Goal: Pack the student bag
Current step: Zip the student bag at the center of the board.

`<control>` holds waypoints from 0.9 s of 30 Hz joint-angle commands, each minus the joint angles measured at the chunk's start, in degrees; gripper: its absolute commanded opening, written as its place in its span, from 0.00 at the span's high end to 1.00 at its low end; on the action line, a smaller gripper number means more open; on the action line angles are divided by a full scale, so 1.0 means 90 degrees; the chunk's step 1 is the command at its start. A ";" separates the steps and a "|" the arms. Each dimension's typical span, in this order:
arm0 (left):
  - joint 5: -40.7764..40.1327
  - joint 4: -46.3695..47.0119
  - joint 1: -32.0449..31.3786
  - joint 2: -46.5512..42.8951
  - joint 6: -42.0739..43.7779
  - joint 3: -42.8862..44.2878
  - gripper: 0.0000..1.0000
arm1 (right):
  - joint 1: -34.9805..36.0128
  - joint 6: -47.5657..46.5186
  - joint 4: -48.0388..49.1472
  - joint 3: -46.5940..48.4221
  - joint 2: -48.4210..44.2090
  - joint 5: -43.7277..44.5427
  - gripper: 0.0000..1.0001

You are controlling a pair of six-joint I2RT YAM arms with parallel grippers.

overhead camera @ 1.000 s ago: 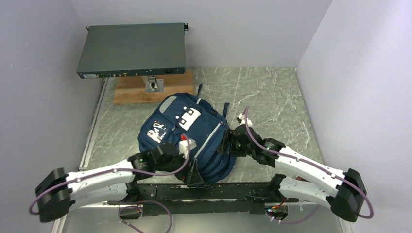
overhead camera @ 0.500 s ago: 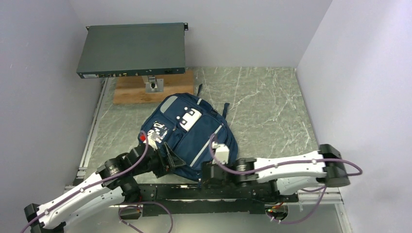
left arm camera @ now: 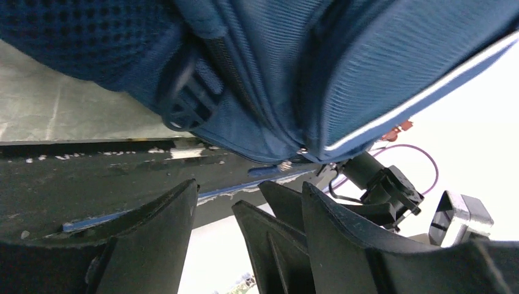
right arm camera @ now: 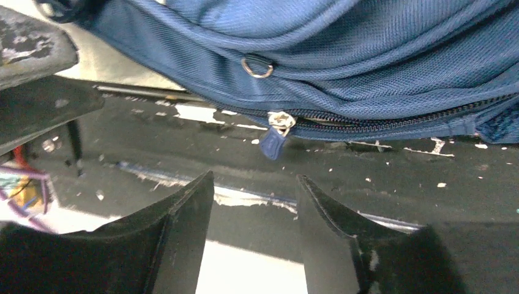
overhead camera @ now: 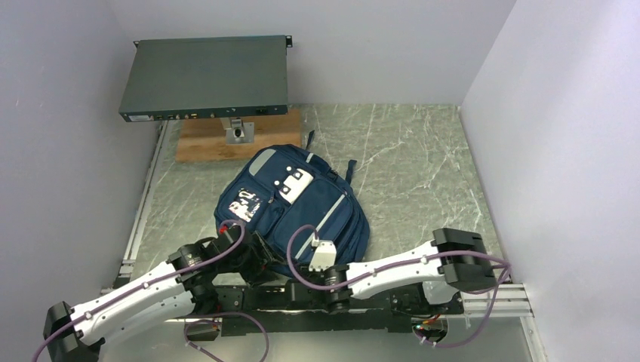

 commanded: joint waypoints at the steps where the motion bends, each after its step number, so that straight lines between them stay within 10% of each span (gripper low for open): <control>1: 0.0324 0.0060 0.0016 0.0151 -0.1157 -0.0353 0.33 | 0.0217 0.0865 -0.0097 0.0163 0.0520 0.0707 0.48; 14: -0.0100 0.0961 0.0020 0.1185 -0.1016 -0.0662 0.35 | 0.0168 0.0912 -0.0186 0.0091 0.0820 0.1746 0.57; 18: -0.0741 0.0712 0.0018 0.1295 -0.0974 -0.0585 0.49 | 0.0166 0.0878 -0.0366 0.0083 0.0835 0.1876 0.99; 24: -0.1827 0.0518 0.0135 0.1073 -0.0716 -0.0540 0.70 | 0.0171 0.0238 -0.0400 -0.0171 0.0636 0.2116 1.00; 27: -0.2272 0.0310 0.0757 0.1048 0.0180 -0.0476 0.99 | 0.0301 -0.0793 -0.0634 -0.0119 0.0389 0.2033 1.00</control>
